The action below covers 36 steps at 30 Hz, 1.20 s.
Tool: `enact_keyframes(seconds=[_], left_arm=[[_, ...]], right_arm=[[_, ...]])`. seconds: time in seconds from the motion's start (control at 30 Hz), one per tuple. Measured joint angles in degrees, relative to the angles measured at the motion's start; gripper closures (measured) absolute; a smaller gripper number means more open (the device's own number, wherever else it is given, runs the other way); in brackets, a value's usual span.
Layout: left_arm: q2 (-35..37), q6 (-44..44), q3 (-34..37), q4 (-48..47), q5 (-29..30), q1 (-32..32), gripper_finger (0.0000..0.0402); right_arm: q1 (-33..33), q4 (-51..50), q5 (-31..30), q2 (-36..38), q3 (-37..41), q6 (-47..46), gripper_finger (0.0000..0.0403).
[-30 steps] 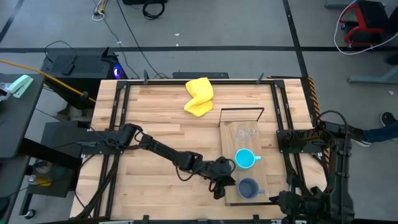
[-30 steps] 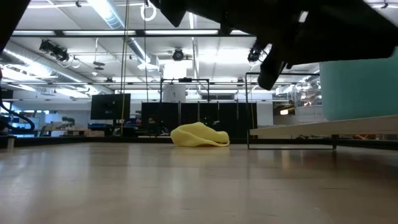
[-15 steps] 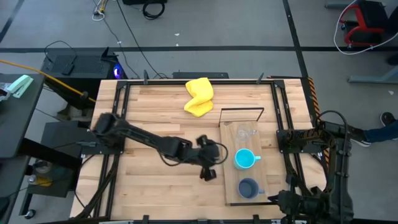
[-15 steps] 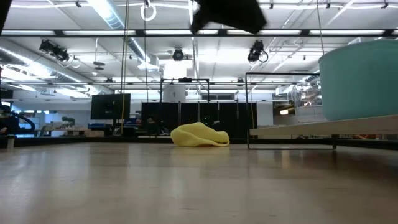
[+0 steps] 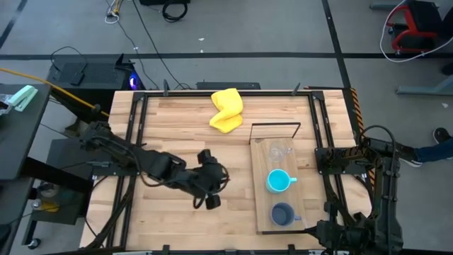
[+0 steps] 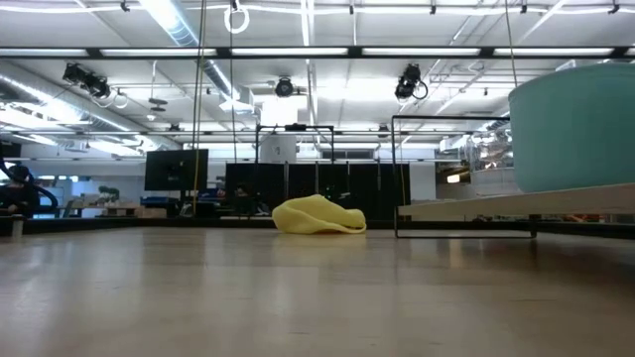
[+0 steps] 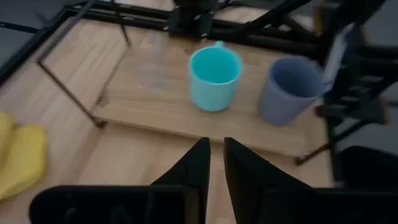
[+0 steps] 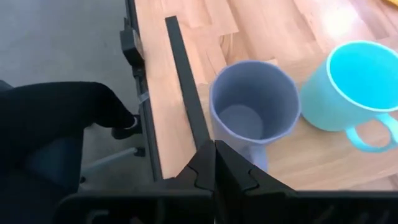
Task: Stack small to large cups/mugs on shelf
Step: Return to Home Position
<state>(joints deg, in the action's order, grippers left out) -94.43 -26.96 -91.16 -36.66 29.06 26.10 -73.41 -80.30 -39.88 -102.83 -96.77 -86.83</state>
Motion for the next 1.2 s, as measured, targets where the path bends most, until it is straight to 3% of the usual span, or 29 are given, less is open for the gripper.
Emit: enact_keyframes(seconds=[0.17, 0.37, 0.5, 0.67, 0.8, 0.93, 1.03, 1.1, 1.2], left_arm=[[0.27, 0.35, 0.05, -0.15, -0.63, 2.80, 0.0345], [0.79, 0.61, 0.05, 2.50, -0.97, 3.79, 0.0350], [3.09, 0.67, 0.07, 1.75, -2.52, 3.75, 0.0349], [6.48, 3.47, 0.03, 1.48, -4.21, 4.63, 0.0343], [7.71, 3.82, 0.05, 1.90, -5.86, 6.27, 0.0340], [8.39, 5.90, 0.05, 3.90, -9.83, 8.39, 0.0344], [8.72, 7.71, 0.06, 8.27, -12.62, 10.16, 0.0348], [8.72, 9.45, 0.03, 11.40, -16.67, 11.25, 0.0349], [8.70, 13.17, 0.05, 17.52, -23.45, 13.25, 0.0347]], right_arm=[[-0.02, 2.60, -0.17, 0.02, 0.00, 0.57, 0.0393], [0.00, 9.71, -4.76, 1.20, 0.00, 7.79, 0.0393], [-0.71, 24.38, -7.41, 3.99, 0.00, 21.78, 0.0393], [-2.14, 46.62, -7.50, 7.79, 0.00, 49.75, 0.0393], [-2.71, 62.24, 2.85, 9.48, 0.00, 68.31, 0.0393], [-2.40, 74.72, 24.18, 9.73, 0.00, 82.19, 0.0393], [-2.05, 78.99, 40.22, 9.73, 0.00, 87.36, 0.0393], [-2.05, 79.22, 46.17, 9.73, 0.00, 88.95, 0.0393], [-2.05, 79.67, 48.28, 9.45, 0.00, 90.68, 0.0393]])
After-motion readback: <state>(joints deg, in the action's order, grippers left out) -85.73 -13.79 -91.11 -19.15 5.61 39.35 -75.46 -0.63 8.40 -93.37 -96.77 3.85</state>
